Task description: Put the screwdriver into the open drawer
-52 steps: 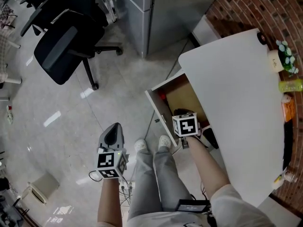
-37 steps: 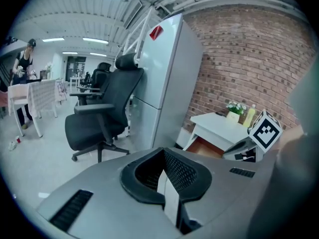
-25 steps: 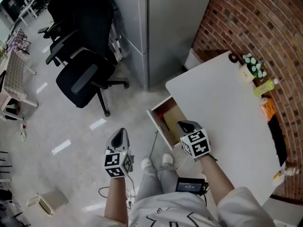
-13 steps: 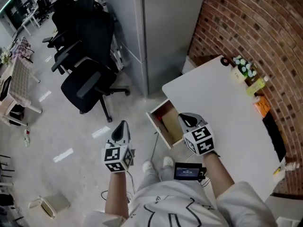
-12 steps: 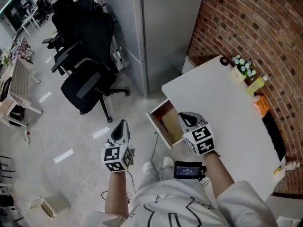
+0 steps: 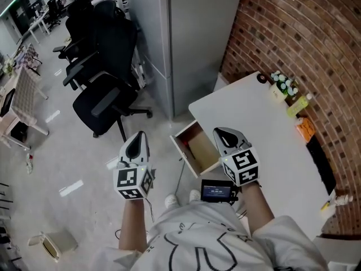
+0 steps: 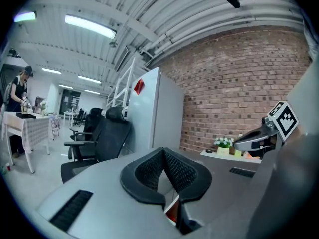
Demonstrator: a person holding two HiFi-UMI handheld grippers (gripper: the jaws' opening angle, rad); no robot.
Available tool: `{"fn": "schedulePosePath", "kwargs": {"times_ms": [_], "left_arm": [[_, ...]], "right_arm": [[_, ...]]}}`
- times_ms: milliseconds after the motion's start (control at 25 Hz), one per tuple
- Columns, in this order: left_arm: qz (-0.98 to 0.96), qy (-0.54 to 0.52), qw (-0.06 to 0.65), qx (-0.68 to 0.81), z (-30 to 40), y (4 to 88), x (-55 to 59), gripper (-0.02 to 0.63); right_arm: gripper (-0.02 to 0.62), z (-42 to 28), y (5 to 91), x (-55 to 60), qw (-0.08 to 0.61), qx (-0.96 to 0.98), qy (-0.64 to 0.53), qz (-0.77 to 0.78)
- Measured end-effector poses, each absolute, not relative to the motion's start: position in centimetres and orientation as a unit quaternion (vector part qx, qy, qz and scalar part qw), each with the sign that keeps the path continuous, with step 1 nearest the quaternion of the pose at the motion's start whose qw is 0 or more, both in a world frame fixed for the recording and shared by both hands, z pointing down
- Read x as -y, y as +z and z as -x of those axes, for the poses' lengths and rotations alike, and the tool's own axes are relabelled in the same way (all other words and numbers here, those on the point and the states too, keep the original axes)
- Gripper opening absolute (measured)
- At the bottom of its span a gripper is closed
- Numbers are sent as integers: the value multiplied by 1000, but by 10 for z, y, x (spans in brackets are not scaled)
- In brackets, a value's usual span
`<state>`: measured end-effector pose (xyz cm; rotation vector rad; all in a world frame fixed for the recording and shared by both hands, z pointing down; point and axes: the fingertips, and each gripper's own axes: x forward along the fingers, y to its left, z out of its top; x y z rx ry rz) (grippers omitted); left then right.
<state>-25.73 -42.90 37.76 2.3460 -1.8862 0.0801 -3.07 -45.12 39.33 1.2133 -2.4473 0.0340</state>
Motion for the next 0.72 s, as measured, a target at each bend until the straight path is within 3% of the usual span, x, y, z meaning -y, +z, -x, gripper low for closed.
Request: {"fn": "schedulePosePath", "kwargs": {"times_ms": [720], "left_arm": [[-786,-14,38,617,249,346,433,11]], "right_arm": [[18,8,335,442,96,875,-49,-472]]}}
